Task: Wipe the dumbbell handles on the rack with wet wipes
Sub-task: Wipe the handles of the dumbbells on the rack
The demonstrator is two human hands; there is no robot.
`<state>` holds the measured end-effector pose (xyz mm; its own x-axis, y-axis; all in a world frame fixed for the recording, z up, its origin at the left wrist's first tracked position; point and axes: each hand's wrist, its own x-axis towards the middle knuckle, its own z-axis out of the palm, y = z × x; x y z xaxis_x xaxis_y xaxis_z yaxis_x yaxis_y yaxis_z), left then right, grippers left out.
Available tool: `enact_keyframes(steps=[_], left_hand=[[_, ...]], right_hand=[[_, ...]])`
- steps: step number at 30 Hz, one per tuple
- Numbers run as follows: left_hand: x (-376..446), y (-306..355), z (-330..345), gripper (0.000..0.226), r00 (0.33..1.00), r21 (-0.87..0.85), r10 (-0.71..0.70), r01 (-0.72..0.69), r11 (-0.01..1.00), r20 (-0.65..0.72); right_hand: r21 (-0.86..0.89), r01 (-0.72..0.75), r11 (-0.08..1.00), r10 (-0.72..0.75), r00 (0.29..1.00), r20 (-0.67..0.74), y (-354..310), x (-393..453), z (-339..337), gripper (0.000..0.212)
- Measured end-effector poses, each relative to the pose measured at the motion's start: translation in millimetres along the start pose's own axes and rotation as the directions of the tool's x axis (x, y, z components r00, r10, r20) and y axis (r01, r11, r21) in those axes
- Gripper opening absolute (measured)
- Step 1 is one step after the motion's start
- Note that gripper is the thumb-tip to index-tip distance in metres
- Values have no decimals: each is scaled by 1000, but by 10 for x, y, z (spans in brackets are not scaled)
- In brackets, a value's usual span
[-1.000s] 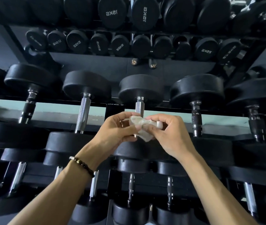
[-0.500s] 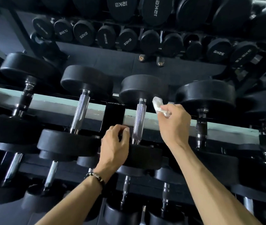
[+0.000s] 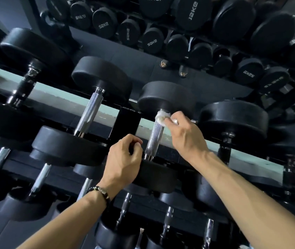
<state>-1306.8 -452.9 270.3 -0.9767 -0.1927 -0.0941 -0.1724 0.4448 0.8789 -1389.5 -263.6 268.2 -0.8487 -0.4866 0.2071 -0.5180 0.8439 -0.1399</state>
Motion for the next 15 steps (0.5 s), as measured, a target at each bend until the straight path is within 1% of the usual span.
enact_keyframes(steps=[1, 2, 3, 4, 5, 6, 7, 11, 13, 15], left_hand=[[-4, -1, -2, 16, 1000, 0, 1, -1, 1000, -1], [-4, 1, -3, 16, 1000, 2, 0, 0, 1000, -1], [-5, 1, -2, 17, 1000, 6, -1, 1, 1000, -2], [-5, -3, 0, 17, 1000, 10, 0, 0, 1000, -7], [-5, -6, 3, 17, 1000, 14, 3, -3, 1000, -12], [-3, -5, 7, 18, 1000, 18, 3, -2, 1000, -17], [-3, 0, 7, 20, 1000, 20, -2, 3, 1000, -21], [-9, 13, 5, 24, 999, 27, -23, 24, 999, -34], [-9, 13, 5, 25, 998, 42, -31, 33, 999, -47], [-7, 12, 9, 24, 998, 46, -34, 37, 998, -55]], right_hand=[[-13, -39, 999, 38, 998, -40, 2, 23, 35, 46], [-17, -14, 1000, 13, 999, -46, -14, 12, 72, 47], [-21, 59, 998, -59, 998, -18, -41, -26, 97, 48], [-25, 163, 986, -162, 986, 40, -59, -89, 109, 49], [-37, 265, 964, -261, 961, 90, -63, -135, 86, 47], [-59, 339, 939, -333, 938, 98, -33, -127, 61, 45], [-82, 368, 926, -361, 928, 89, 20, -77, 47, 43], [-173, 288, 942, -291, 957, 5, 159, 153, 67, 50], [-198, 355, 914, -358, 933, 21, 122, 92, 131, 50], [-181, 506, 843, -499, 862, 89, 111, 25, 124, 48]])
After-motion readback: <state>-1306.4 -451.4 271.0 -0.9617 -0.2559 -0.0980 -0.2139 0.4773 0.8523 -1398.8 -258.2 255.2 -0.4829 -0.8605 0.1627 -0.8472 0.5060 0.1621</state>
